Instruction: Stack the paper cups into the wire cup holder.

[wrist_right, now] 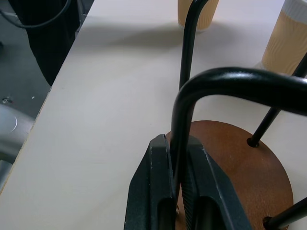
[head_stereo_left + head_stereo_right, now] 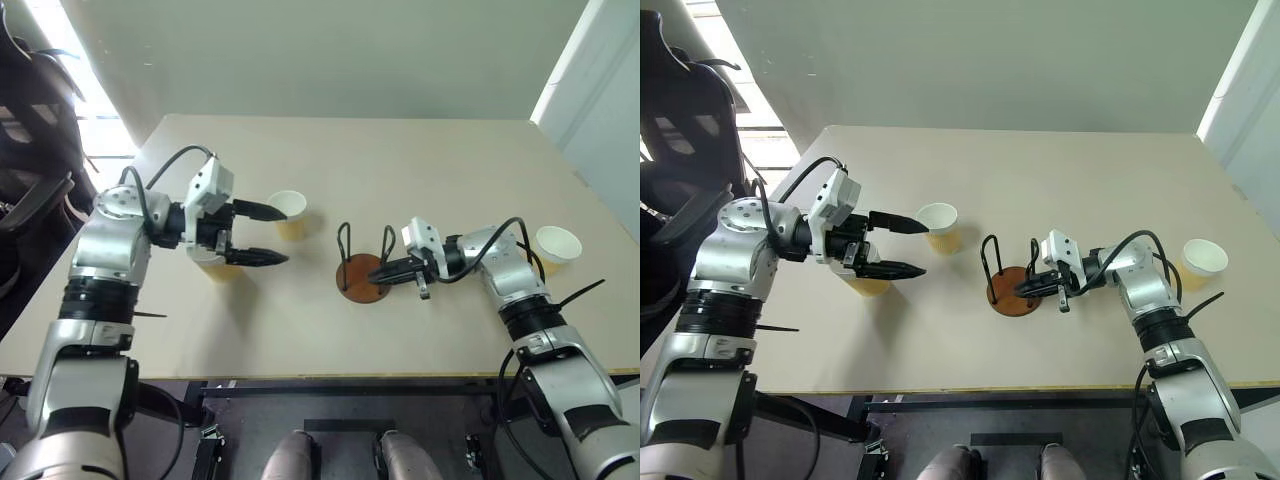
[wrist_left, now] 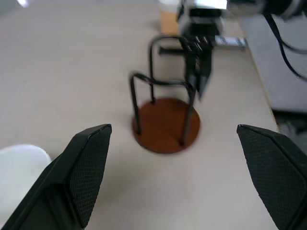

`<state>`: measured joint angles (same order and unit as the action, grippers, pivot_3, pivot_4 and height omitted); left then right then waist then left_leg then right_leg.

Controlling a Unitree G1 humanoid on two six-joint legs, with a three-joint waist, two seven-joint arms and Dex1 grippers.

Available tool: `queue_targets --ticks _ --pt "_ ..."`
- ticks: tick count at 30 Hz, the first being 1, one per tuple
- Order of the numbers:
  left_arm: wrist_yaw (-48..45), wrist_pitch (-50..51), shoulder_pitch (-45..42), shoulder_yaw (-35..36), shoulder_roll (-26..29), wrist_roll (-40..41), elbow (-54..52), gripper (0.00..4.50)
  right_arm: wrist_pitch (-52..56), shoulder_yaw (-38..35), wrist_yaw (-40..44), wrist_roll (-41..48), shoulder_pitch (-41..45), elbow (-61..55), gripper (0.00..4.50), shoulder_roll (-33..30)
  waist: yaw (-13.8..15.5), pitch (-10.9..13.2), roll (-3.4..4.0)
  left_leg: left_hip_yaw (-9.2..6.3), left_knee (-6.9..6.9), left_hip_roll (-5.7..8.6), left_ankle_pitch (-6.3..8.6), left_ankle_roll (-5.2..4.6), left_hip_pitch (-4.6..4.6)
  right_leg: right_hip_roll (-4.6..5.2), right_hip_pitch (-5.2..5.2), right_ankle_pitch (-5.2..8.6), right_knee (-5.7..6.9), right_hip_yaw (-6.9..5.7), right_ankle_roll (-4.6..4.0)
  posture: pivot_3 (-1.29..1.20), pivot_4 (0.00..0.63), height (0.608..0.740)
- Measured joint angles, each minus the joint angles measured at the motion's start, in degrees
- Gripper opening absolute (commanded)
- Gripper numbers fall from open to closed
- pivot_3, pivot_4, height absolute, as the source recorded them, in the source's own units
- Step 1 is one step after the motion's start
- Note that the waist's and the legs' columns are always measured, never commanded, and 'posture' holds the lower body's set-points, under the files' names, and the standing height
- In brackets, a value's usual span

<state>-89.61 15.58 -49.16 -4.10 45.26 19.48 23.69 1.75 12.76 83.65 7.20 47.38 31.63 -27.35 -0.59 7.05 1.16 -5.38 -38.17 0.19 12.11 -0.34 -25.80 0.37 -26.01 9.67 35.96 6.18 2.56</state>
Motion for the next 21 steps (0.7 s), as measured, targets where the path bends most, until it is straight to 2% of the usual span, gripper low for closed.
queue_targets --ticks 6,12,15,18,21 --pt "-0.3 -6.1 0.1 -8.1 5.6 -0.7 1.3 4.50 -0.8 0.0 0.1 -0.3 0.5 1.0 0.04 0.2 0.0 0.0 0.00 -0.01 0.02 0.00 0.00 0.00 0.00 0.01 -0.03 0.00 0.01 0.00 -0.03 0.00 0.150 0.740" --pt "-0.3 -7.6 -0.7 -10.4 5.9 0.3 3.2 4.50 -1.4 0.0 0.1 -0.9 1.1 2.3 0.04 0.4 0.0 0.0 -0.01 -0.01 0.02 0.00 0.00 0.00 -0.01 0.00 -0.04 0.01 0.01 0.00 -0.08 0.00 0.150 0.740" --pt "-0.4 -7.6 -1.0 -10.4 5.8 0.8 3.1 4.50 -0.9 0.6 0.1 -2.0 1.8 3.0 0.76 0.1 -0.1 0.0 -0.01 -0.01 0.06 0.00 0.00 0.01 -0.01 0.01 -0.06 0.01 0.00 0.00 -0.09 0.00 0.150 0.740" --pt "-0.4 -7.5 -1.0 -10.4 5.6 1.2 3.1 4.50 -1.7 1.1 0.1 -3.2 1.8 4.1 1.71 -0.1 0.0 0.0 0.00 -0.01 0.07 0.00 0.00 0.01 -0.06 0.01 -0.11 0.01 0.00 0.00 -0.09 0.00 0.150 0.740" --pt "-0.4 -7.5 -1.0 -10.4 5.2 1.3 3.2 4.50 -1.9 1.1 0.2 -3.7 1.8 4.2 1.71 -0.5 0.0 0.0 -0.01 -0.01 0.08 0.00 0.01 0.01 -0.07 0.01 -0.12 0.01 -0.01 0.00 -0.09 0.00 0.150 0.740"
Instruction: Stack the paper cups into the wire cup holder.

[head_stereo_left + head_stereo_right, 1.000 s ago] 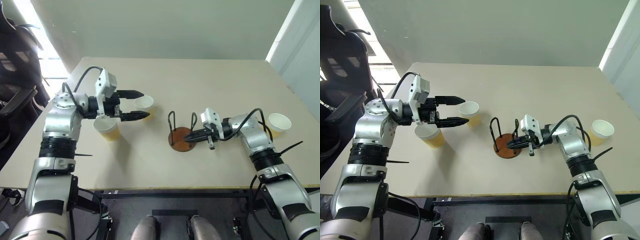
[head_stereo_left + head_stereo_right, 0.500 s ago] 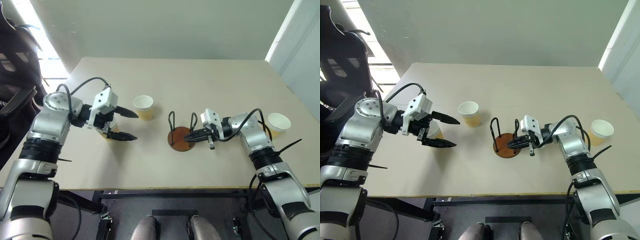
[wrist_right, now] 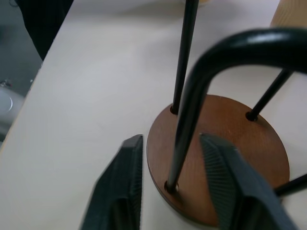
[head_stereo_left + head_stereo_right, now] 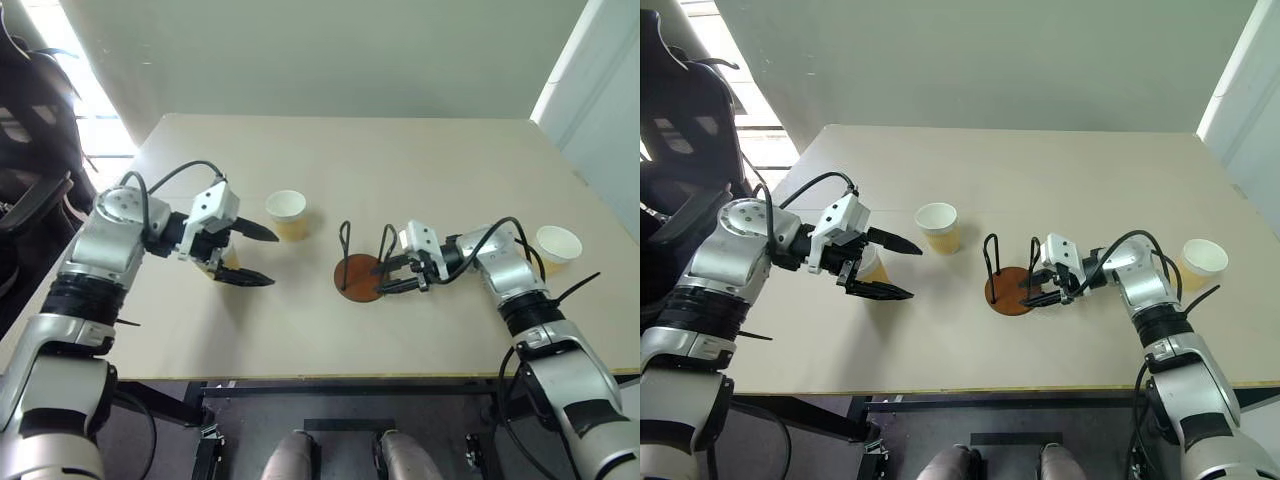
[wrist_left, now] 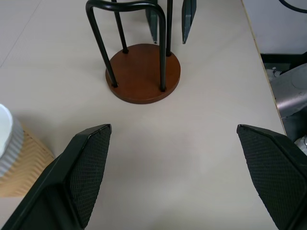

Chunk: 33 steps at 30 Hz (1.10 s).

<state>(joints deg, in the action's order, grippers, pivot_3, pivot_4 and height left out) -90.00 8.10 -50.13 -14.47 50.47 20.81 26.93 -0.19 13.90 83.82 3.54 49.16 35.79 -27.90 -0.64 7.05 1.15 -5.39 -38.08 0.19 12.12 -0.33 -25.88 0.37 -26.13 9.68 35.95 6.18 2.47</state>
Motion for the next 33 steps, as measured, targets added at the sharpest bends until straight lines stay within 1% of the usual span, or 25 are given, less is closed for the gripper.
queue_targets --ticks 6,9,14,16,20,25,28,30,33 --pt "0.0 0.0 -0.4 0.0 -0.2 0.3 1.3 4.50 2.2 0.0 1.7 -0.3 1.3 0.0 1.71 -3.6 0.0 0.0 0.00 0.00 0.00 0.01 0.00 0.00 -0.01 0.01 0.00 0.00 0.00 0.01 0.00 0.00 0.150 0.740" --pt "0.0 -0.1 -0.6 0.0 -0.6 0.3 2.3 4.50 5.0 0.0 4.6 -0.2 3.7 -1.0 1.71 -7.3 0.0 0.0 0.00 0.00 0.01 0.00 0.00 0.00 -0.01 0.00 0.00 0.01 0.00 0.01 -0.01 0.00 0.150 0.740" --pt "0.0 -0.2 -2.3 0.0 -2.0 0.4 4.1 4.50 9.7 -0.1 7.9 1.9 5.0 -5.0 1.71 -13.4 0.1 0.0 0.00 0.00 0.03 0.00 0.00 0.01 -0.02 0.00 0.01 0.02 -0.02 0.00 -0.03 0.00 0.150 0.740" --pt "0.0 -0.4 -3.5 0.0 -2.8 0.3 5.4 4.50 11.0 -0.2 8.0 2.9 5.7 -6.7 1.71 -14.7 0.1 0.0 0.00 0.01 0.03 0.00 0.00 0.00 -0.01 0.00 0.02 0.02 -0.02 0.01 -0.03 0.00 0.150 0.740" --pt "0.0 -2.2 -6.8 0.6 -5.3 -0.3 9.1 4.50 12.5 -1.3 8.0 3.6 6.3 -8.9 1.71 -14.9 0.1 0.0 0.00 0.00 0.02 0.00 -0.01 -0.01 0.01 -0.01 0.01 0.02 0.01 0.01 -0.02 0.00 0.150 0.740" --pt "0.9 -8.4 -13.4 1.3 -7.6 -5.3 16.1 4.50 13.1 -2.5 6.3 4.2 7.9 -9.5 1.71 -14.9 0.1 0.0 0.00 0.00 -0.01 0.00 -0.02 -0.02 -0.02 0.00 0.02 0.01 -0.03 0.03 -0.01 0.00 0.150 0.740" --pt "3.7 -17.0 -17.4 0.9 -8.2 -11.5 21.7 4.50 13.0 -3.4 5.3 4.3 10.1 -9.3 1.71 -14.9 0.1 0.0 0.00 0.00 0.03 0.00 -0.01 -0.03 -0.02 0.01 0.01 0.02 -0.06 0.04 0.01 0.00 0.150 0.740" --pt "7.2 -23.3 -20.0 -0.1 -8.8 -16.3 26.6 4.50 12.7 -4.0 4.9 4.3 11.5 -9.0 1.71 -15.1 0.1 0.0 0.00 0.00 0.05 0.00 0.00 -0.03 -0.02 0.01 0.00 0.03 -0.07 0.03 0.03 0.00 0.150 0.740" --pt "10.7 -30.2 -22.2 -0.9 -9.3 -21.3 31.6 4.50 12.4 -4.3 4.5 4.3 12.2 -8.9 1.71 -15.1 0.1 0.0 0.00 0.00 0.07 0.00 0.00 -0.04 -0.06 0.01 -0.03 0.02 -0.09 0.03 0.05 0.00 0.150 0.740"
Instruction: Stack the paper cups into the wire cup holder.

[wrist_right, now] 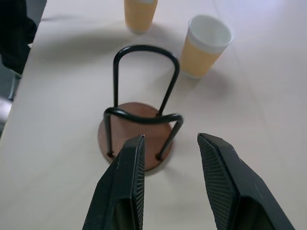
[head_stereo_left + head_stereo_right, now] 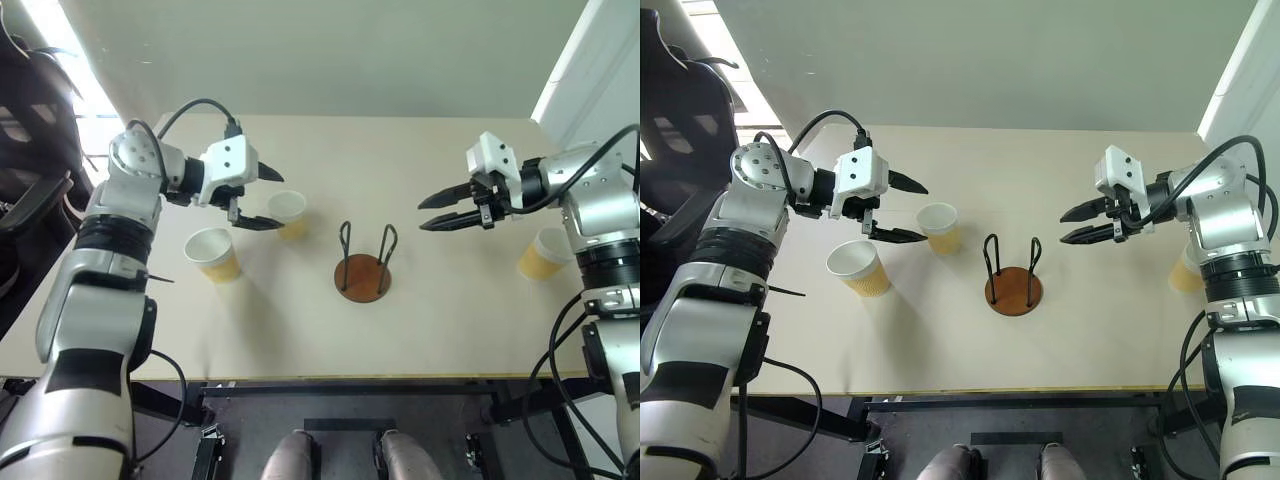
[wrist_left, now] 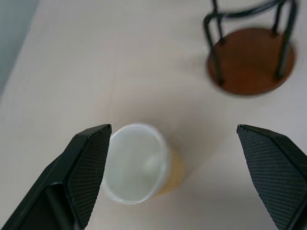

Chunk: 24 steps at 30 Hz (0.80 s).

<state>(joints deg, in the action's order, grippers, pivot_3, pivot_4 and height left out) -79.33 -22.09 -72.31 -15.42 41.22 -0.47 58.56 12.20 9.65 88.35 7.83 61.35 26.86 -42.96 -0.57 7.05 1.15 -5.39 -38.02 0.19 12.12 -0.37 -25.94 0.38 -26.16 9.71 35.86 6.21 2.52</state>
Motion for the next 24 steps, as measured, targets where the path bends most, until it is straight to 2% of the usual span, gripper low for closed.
queue_targets --ticks 6,13,19,24 --pt "10.8 -15.0 -4.4 -6.9 0.5 -14.9 7.4 4.50 0.2 0.0 -0.1 0.2 0.0 -0.1 1.71 0.0 0.0 0.0 0.00 -0.02 0.02 0.02 0.00 -0.01 -0.09 0.02 -0.08 -0.03 -0.03 0.01 0.05 0.00 0.150 0.740" --pt "22.4 -19.6 -8.9 -13.1 0.5 -27.4 11.2 4.50 0.4 0.0 0.0 0.5 0.0 -0.3 1.71 0.0 0.0 0.0 -0.02 -0.06 0.05 0.06 0.01 0.00 -0.11 0.01 -0.15 -0.02 -0.01 0.02 0.04 0.00 0.150 0.740" --pt "24.9 -20.0 -10.9 -13.8 0.4 -30.2 11.7 4.50 0.7 0.0 0.4 0.9 -0.1 -0.7 1.71 -0.1 0.0 0.0 -0.02 -0.08 0.10 0.09 0.03 0.02 -0.11 -0.05 -0.18 -0.03 -0.01 0.01 0.07 0.00 0.150 0.740" --pt "21.6 -19.9 -10.8 -13.6 -0.4 -29.8 12.0 4.50 0.7 0.0 0.7 0.9 -0.1 -0.7 1.71 -0.5 0.0 0.0 -0.03 -0.13 0.08 0.08 0.04 0.04 -0.14 -0.08 -0.22 -0.04 0.02 -0.01 0.12 0.00 0.150 0.740"
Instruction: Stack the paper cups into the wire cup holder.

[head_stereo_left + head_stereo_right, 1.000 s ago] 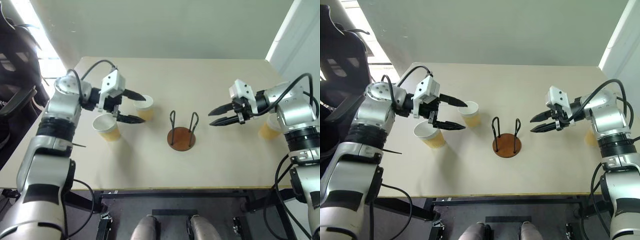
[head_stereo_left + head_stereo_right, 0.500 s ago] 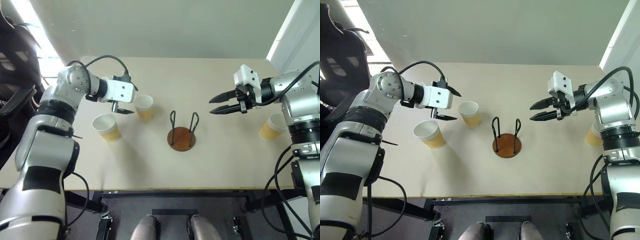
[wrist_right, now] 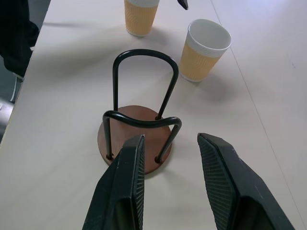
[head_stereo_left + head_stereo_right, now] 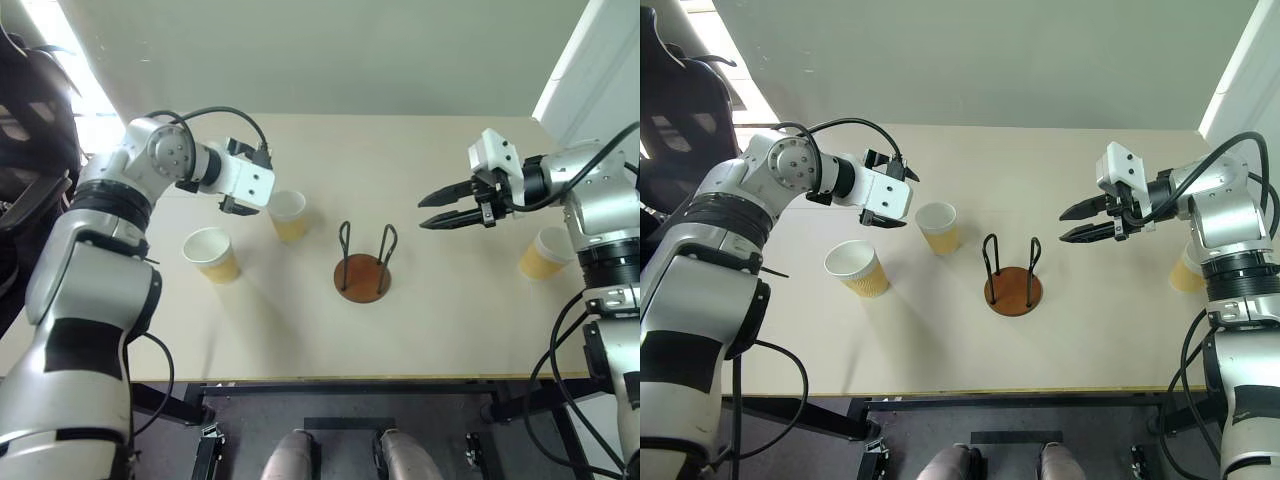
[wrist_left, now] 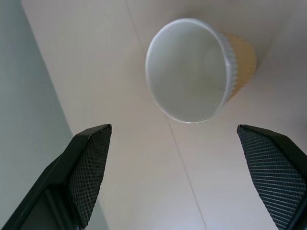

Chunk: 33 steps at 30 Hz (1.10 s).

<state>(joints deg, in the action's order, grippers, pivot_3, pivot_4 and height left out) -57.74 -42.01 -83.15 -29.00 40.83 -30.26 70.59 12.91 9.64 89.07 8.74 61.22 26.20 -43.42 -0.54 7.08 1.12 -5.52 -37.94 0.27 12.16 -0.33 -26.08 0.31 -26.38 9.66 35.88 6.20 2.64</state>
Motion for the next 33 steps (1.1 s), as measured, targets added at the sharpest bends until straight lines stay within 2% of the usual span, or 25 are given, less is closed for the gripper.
queue_targets --ticks 6,23,26,33 --pt "-3.0 0.8 0.6 0.1 -0.9 0.3 0.0 4.50 0.0 0.0 0.2 0.0 0.0 0.0 1.71 -0.2 -0.1 0.0 -0.01 0.05 -0.01 0.04 0.00 0.00 0.02 -0.05 0.00 -0.08 0.03 -0.03 0.14 0.00 0.150 0.740" --pt "5.6 2.4 3.8 -1.3 -4.3 -3.9 2.9 4.50 1.0 0.0 -0.1 0.0 -0.2 -1.3 1.71 -0.2 -0.1 0.0 -0.01 0.04 -0.10 0.01 0.00 0.00 0.03 -0.02 0.03 -0.20 0.06 -0.03 0.35 0.00 0.150 0.740" --pt "5.5 2.3 3.8 -1.3 -4.3 -3.9 3.5 3.89 1.2 0.0 -0.2 0.0 -0.3 -1.6 1.76 -0.2 0.0 0.0 -0.01 0.02 -0.11 0.00 0.00 0.00 0.03 -0.01 0.03 -0.22 0.07 -0.04 0.38 0.00 0.150 0.740" --pt "3.1 2.0 3.8 -1.1 -4.4 -3.5 3.7 1.42 1.2 0.0 -0.2 0.0 -1.1 -1.8 1.76 -0.7 0.0 0.0 -0.01 0.01 -0.16 0.01 -0.01 0.00 0.03 0.00 0.07 -0.23 0.06 -0.01 0.39 0.00 0.150 0.740"
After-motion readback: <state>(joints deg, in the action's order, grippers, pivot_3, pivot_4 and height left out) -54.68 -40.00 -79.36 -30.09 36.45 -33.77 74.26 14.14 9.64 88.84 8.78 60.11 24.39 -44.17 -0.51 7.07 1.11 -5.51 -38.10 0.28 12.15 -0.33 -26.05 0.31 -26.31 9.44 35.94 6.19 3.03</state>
